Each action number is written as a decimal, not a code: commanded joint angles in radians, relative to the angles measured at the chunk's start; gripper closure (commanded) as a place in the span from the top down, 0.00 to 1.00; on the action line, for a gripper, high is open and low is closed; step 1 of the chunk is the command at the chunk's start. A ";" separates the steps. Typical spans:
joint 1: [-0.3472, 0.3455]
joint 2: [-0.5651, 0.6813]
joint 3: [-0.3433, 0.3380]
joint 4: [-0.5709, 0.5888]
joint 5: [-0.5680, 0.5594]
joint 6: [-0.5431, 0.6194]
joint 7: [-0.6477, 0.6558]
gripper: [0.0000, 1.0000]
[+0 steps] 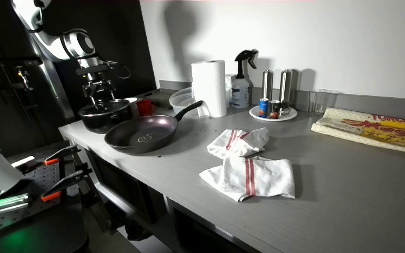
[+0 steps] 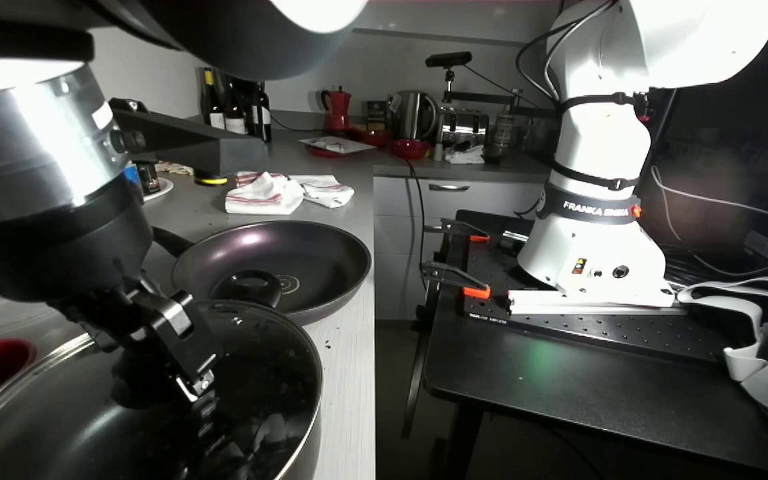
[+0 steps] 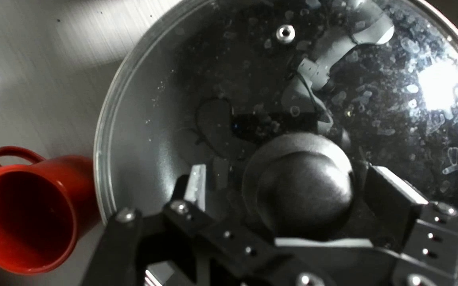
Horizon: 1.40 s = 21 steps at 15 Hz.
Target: Remove the lid from the black pot and place it on the right side of the countertop.
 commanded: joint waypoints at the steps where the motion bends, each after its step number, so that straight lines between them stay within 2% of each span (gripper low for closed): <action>1: 0.004 0.027 -0.001 0.037 -0.023 0.002 0.014 0.75; 2: 0.002 0.026 -0.001 0.038 -0.021 0.002 0.013 0.73; 6: -0.003 0.014 0.001 0.035 -0.017 0.006 0.013 0.43; 8: -0.005 0.006 0.002 0.035 -0.016 0.007 0.013 0.33; 12: -0.010 -0.003 0.002 0.034 -0.012 0.008 0.016 0.25; 21: -0.001 -0.058 0.006 0.022 -0.012 -0.025 0.046 0.25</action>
